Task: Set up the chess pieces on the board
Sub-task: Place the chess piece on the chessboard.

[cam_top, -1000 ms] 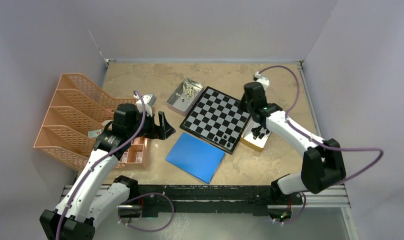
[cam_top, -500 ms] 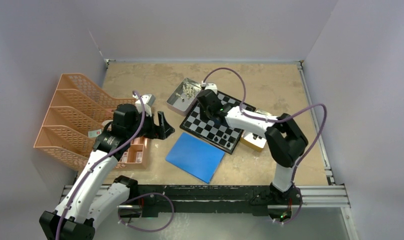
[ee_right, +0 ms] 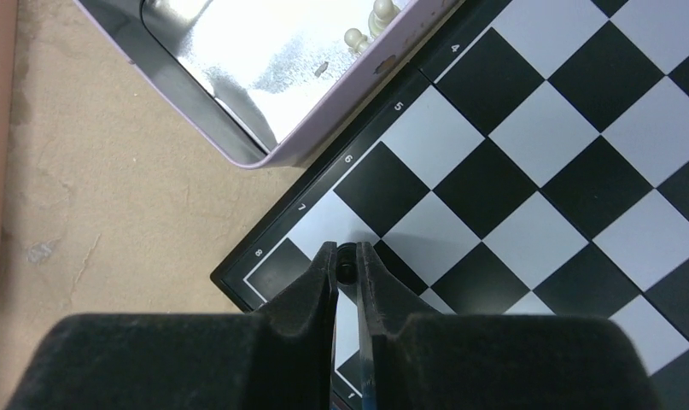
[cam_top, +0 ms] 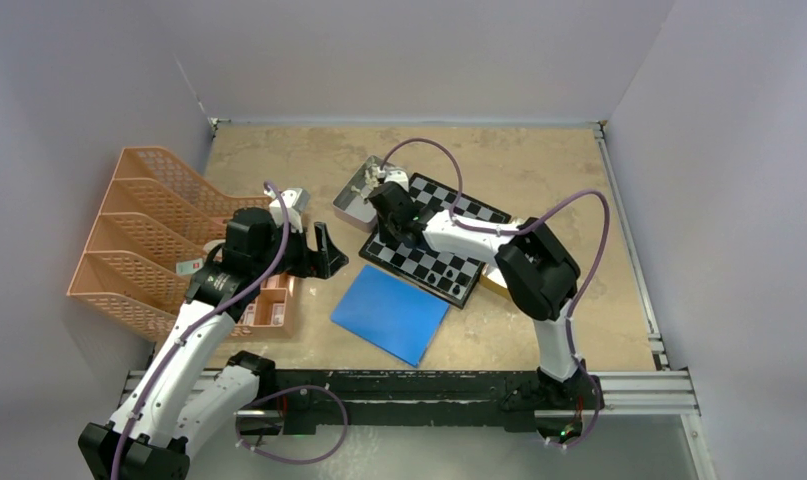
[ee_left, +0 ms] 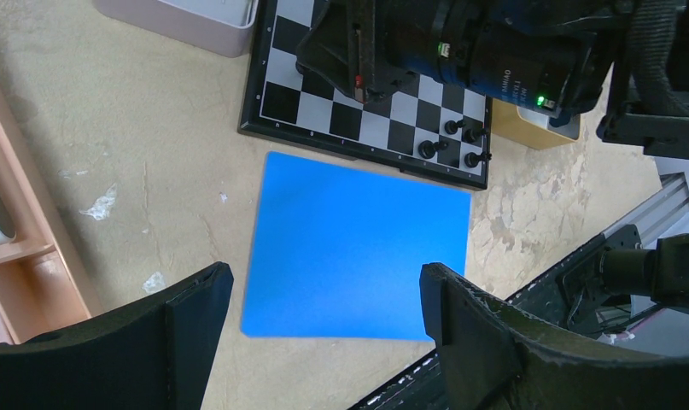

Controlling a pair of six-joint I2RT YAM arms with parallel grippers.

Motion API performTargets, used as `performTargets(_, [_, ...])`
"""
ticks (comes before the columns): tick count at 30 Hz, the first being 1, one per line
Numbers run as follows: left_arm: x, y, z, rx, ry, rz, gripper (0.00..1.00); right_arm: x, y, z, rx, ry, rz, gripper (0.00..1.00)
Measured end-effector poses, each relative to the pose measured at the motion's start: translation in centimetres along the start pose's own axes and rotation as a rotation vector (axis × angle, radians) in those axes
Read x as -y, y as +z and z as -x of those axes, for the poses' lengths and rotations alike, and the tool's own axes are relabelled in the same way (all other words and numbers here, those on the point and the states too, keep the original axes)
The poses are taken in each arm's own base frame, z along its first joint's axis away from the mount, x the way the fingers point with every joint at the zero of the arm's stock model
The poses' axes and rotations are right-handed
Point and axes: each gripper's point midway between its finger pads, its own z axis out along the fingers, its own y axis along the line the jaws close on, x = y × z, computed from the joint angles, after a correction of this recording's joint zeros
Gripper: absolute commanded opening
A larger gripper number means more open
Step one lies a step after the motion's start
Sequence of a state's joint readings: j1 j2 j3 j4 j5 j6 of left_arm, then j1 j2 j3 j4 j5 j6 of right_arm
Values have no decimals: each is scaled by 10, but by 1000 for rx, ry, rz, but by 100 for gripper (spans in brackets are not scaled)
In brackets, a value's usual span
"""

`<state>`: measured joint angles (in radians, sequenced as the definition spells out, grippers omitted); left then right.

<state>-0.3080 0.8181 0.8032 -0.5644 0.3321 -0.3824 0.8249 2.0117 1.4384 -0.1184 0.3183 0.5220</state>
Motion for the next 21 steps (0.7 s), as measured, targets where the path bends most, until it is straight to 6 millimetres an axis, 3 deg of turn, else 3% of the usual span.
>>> performTargets(6, [0, 0, 0, 0, 0, 0, 81, -2, 9, -9, -20, -11, -8, 14])
performTargets(21, [0, 0, 0, 0, 0, 0, 81, -11, 15, -4, -16, -13, 1, 19])
